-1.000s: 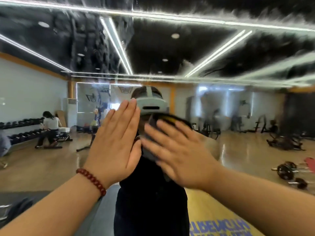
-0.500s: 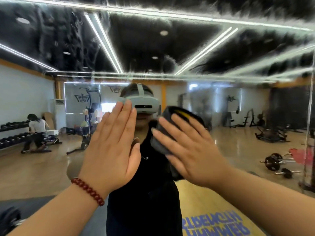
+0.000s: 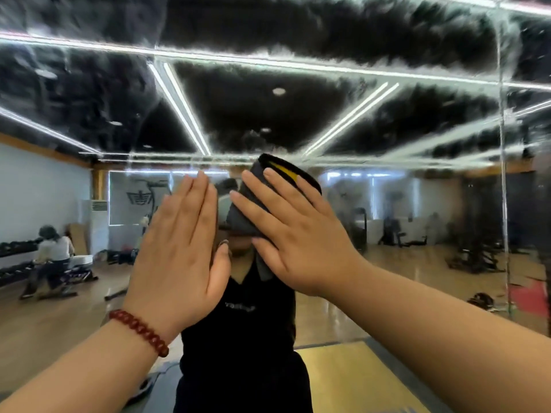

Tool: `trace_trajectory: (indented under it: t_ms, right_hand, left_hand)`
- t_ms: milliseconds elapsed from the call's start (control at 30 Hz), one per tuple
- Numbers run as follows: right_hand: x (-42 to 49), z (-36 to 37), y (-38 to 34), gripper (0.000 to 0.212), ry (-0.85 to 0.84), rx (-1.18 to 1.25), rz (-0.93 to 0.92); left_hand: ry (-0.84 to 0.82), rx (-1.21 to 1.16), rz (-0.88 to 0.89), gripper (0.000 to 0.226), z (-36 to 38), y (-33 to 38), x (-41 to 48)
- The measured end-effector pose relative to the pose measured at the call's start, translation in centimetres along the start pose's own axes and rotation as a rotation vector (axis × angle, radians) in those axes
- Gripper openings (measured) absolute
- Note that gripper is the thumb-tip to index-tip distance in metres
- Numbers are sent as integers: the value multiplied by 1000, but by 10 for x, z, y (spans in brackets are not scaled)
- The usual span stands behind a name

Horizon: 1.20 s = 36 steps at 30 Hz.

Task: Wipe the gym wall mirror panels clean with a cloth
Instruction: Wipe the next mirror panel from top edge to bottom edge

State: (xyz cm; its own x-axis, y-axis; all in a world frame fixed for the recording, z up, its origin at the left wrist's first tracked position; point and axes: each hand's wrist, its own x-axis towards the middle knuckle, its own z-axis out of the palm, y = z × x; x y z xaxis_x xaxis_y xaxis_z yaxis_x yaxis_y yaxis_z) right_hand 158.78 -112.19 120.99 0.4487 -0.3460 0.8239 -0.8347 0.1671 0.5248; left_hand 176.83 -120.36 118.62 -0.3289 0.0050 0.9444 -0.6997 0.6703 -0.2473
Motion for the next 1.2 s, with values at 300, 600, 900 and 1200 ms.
trace_trajectory:
  t_ms: [300,600,900,1200]
  right_hand:
    - [-37,-5,52,60,32,12,279]
    - [-1,-5,38,54,132,76,42]
    - [37,-5,44,59,44,19,-245]
    - [53,-34,122,62,12,30,0]
  left_hand:
    - [-3,27,116,69,6,35,26]
    - [74,6,26,68,-12,34,41]
    - [5,113,-73,70,0,16,35]
    - [31,73,88,69,1,35,59]
